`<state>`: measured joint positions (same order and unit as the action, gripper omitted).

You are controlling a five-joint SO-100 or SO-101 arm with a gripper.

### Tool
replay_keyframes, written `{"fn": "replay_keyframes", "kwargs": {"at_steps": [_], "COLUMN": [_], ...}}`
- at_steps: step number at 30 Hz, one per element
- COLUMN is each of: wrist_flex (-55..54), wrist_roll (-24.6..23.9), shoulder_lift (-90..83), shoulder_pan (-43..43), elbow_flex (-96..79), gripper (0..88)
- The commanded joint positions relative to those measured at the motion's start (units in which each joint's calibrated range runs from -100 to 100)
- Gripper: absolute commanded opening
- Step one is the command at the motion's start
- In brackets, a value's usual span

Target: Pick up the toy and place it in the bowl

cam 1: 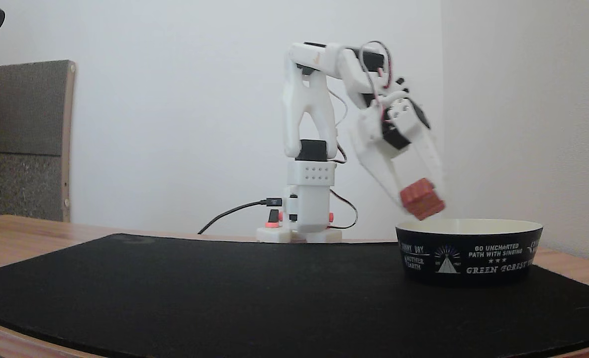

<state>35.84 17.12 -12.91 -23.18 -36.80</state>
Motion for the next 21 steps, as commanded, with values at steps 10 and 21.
{"fn": "replay_keyframes", "kwargs": {"at_steps": [10,21], "wrist_flex": [-7.4,-7.0], "wrist_roll": [-7.4,-7.1], "shoulder_lift": [-2.7,-3.7], "shoulder_pan": [-10.8,-0.4], "elbow_flex": [-2.2,-2.3], "gripper": [18.8,25.8]}}
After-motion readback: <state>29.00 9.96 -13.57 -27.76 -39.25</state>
